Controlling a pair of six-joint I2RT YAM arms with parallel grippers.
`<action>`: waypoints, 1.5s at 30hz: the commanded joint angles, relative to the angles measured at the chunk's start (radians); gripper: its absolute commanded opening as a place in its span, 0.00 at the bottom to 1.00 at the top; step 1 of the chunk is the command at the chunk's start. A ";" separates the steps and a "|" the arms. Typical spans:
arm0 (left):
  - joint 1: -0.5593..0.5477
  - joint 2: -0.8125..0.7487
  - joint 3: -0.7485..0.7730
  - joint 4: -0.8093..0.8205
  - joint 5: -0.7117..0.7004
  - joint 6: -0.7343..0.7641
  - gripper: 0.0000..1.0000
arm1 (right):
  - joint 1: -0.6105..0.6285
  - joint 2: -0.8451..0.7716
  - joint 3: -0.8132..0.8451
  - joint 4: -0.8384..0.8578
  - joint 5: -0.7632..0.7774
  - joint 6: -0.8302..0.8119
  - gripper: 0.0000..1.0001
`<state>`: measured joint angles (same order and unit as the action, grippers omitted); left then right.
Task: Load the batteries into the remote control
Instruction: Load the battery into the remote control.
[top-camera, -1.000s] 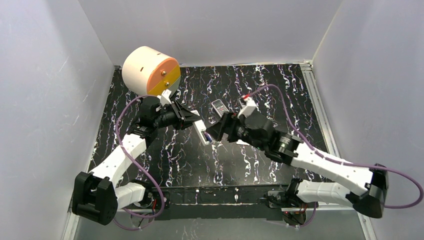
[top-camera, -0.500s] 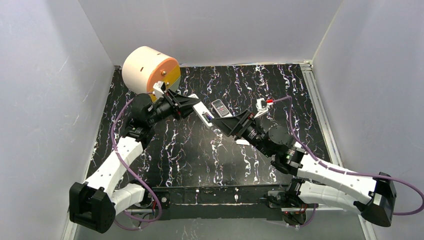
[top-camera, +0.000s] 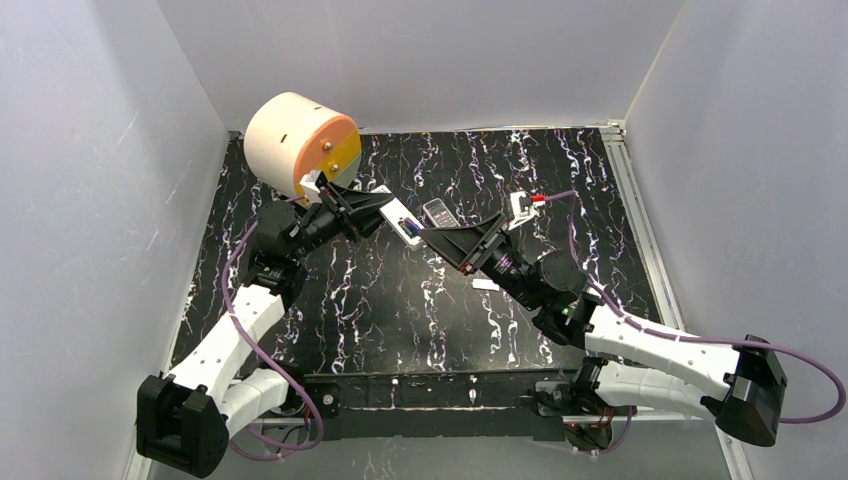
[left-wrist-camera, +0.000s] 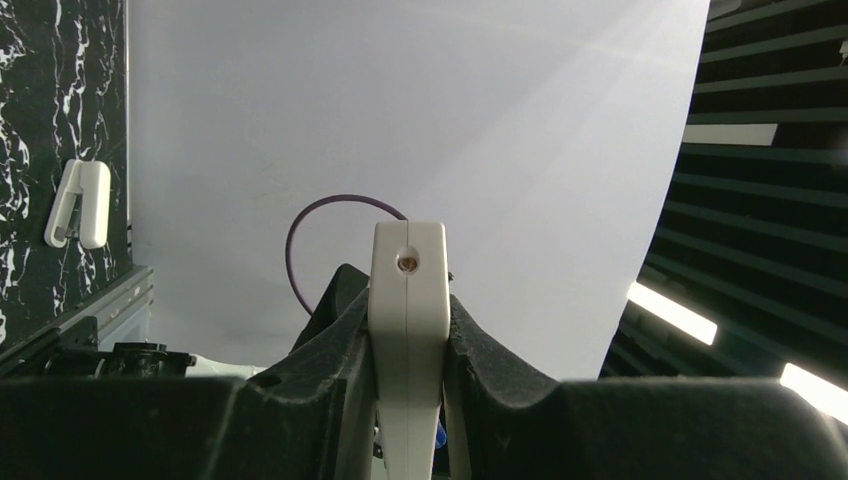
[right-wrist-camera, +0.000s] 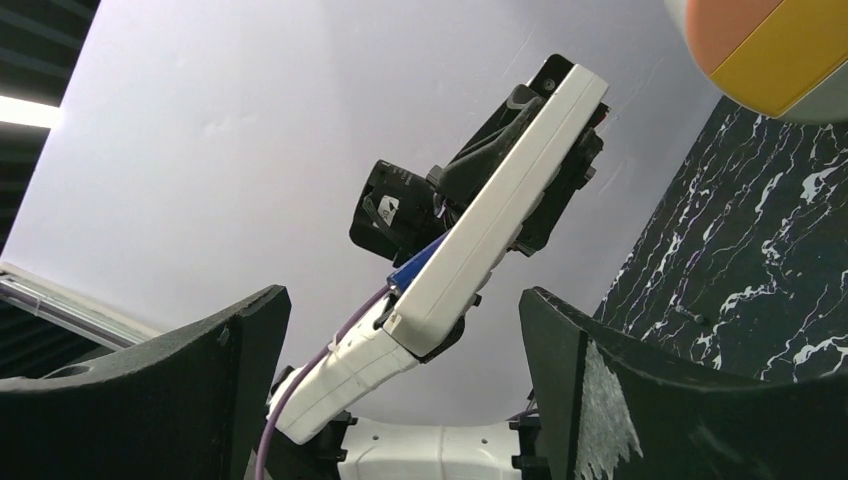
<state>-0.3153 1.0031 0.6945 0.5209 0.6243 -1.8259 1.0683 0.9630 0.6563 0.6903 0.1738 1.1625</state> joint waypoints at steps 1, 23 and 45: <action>0.000 -0.031 -0.014 0.066 0.002 -0.026 0.00 | 0.003 0.007 0.049 0.037 0.017 0.020 0.92; 0.000 -0.035 -0.034 0.112 0.010 -0.017 0.00 | 0.003 0.071 0.124 -0.101 0.044 0.066 0.54; -0.001 -0.065 0.117 0.114 0.102 0.376 0.00 | 0.003 0.031 0.091 -0.338 0.146 0.091 0.32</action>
<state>-0.3077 0.9825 0.7341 0.5659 0.6388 -1.5463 1.0752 1.0199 0.7624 0.4355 0.2462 1.2758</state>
